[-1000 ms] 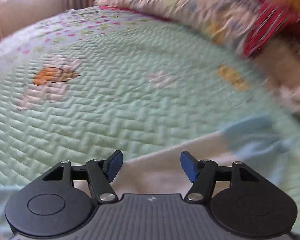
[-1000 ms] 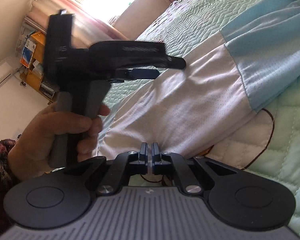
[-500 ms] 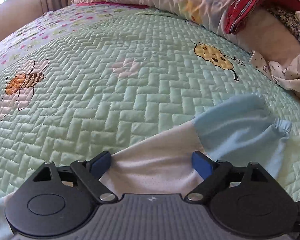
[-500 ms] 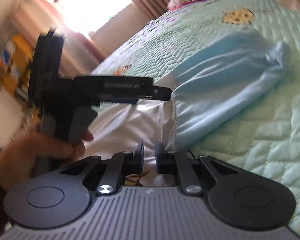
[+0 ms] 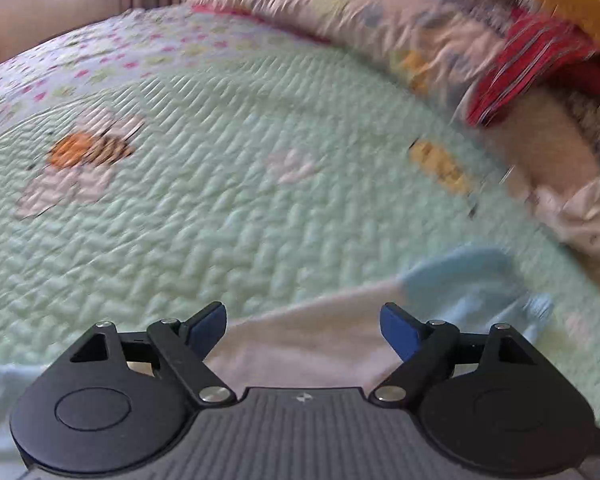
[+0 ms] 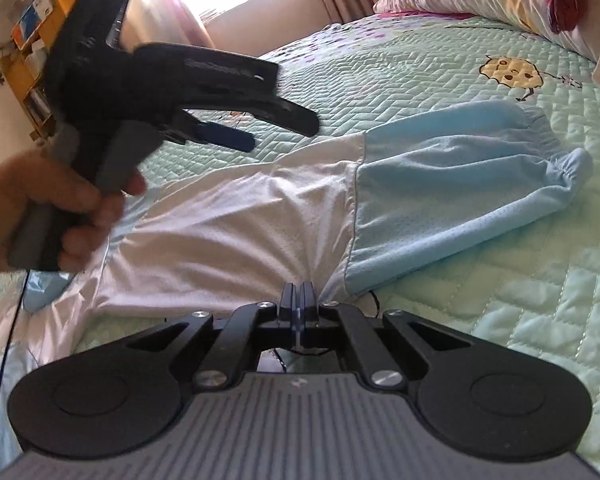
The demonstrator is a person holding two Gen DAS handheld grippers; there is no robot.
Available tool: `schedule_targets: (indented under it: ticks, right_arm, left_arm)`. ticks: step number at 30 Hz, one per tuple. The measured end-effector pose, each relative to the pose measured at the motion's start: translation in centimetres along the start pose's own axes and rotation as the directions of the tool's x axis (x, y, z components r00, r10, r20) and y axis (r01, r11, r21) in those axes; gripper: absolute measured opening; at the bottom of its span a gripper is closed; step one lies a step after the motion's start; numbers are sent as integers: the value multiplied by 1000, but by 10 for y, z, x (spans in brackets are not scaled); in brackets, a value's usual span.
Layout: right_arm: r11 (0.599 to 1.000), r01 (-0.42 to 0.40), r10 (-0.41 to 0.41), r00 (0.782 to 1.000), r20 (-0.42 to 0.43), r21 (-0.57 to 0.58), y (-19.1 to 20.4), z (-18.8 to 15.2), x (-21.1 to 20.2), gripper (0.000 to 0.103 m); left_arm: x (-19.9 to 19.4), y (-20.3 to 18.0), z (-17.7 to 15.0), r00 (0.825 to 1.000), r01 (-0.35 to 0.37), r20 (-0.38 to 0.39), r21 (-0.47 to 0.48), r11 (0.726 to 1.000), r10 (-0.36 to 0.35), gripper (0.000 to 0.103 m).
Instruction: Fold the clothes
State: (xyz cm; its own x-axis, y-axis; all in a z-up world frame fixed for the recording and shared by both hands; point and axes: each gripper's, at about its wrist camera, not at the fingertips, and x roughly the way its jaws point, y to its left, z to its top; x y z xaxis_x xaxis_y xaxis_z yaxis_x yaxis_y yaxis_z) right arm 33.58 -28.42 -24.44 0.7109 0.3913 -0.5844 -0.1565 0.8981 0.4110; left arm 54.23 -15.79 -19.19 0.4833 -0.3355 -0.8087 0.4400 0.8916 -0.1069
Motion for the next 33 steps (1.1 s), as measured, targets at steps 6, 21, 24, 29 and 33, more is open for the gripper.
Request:
schedule_targets:
  ticks: [6,21,24,29,33]
  right_arm:
    - [1000,-20,20,1000,-10,-5,-3,0,0,0]
    - [982,-138,137,990,11,126,-28,-1,-2,1]
    - [980,-146,145,989,16,133,-29,-2,-2,1]
    - [975,-161,160,987,21,151,-32,-2,-2,2]
    - [975,-166,165,986,22,147,-31,-2,-4,5]
  left_arm:
    - [-25,9,-17,994,-104,29,124,987,101,86]
    - [8,17,-21,993,-114,6,248,962,116,15]
    - [12,-4,-20,979,-200,22,321,926,204,8]
    - [8,-6,-15,966,-260,82,272,927,247,7]
    - [-9,-1,-6,968,-224,151,170,960,199,23]
